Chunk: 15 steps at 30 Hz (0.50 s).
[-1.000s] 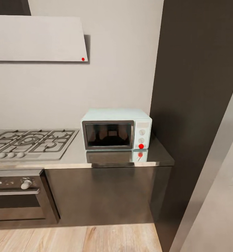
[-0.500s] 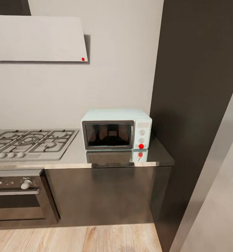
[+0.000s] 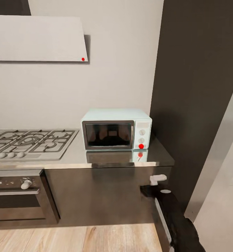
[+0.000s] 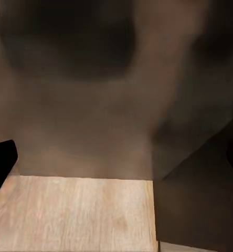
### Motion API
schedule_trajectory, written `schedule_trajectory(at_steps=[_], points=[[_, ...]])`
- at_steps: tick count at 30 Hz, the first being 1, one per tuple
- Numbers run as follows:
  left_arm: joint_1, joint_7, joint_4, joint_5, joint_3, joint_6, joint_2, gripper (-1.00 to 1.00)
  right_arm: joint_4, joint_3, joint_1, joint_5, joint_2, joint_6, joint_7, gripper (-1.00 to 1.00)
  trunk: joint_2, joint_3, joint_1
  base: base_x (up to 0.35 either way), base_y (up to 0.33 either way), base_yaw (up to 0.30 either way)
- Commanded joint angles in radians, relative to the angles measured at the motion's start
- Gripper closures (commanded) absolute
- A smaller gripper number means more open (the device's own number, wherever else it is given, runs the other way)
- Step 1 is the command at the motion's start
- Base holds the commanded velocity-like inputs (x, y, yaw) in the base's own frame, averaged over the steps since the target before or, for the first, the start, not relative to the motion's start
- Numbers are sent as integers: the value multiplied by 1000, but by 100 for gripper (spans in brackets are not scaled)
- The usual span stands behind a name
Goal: In the kitchen, take the popcorn bag from the countertop, put it into the microwave, and heat it until the popcorn is cooked so the cooked popcorn ends up inside the bag.
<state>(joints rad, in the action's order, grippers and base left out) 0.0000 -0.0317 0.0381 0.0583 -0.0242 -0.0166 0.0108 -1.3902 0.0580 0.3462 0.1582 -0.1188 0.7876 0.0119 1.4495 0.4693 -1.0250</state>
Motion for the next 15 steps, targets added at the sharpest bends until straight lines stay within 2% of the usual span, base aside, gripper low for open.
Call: schedule_trajectory(at_steps=[1, 5, 9, 12, 15], points=[[0, -3, 0, 6, -2, -2, 0, -100, -2, 1, 94, 5, -4, 22, 2, -100, 0, 1, 0, 0, 0, 0], [0, -3, 0, 6, -2, -2, 0, -100, -3, 0, 245, 5, -9, 74, 9, -100, 0, 1, 0, 0, 0, 0], [0, -3, 0, 6, -2, -2, 0, -100, 3, -1, 337, 6, -11, 67, 16, -100, 0, 1, 0, 0, 0, 0], [0, -3, 0, 6, -2, -2, 0, -100, 6, -5, 350, 12, -32, 0, 20, -100, 0, 1, 0, 0, 0, 0], [0, -3, 0, 6, -2, -2, 0, -100, 28, -4, 352, 9, -44, -176, 45, -100, 0, 1, 0, 0, 0, 0]])
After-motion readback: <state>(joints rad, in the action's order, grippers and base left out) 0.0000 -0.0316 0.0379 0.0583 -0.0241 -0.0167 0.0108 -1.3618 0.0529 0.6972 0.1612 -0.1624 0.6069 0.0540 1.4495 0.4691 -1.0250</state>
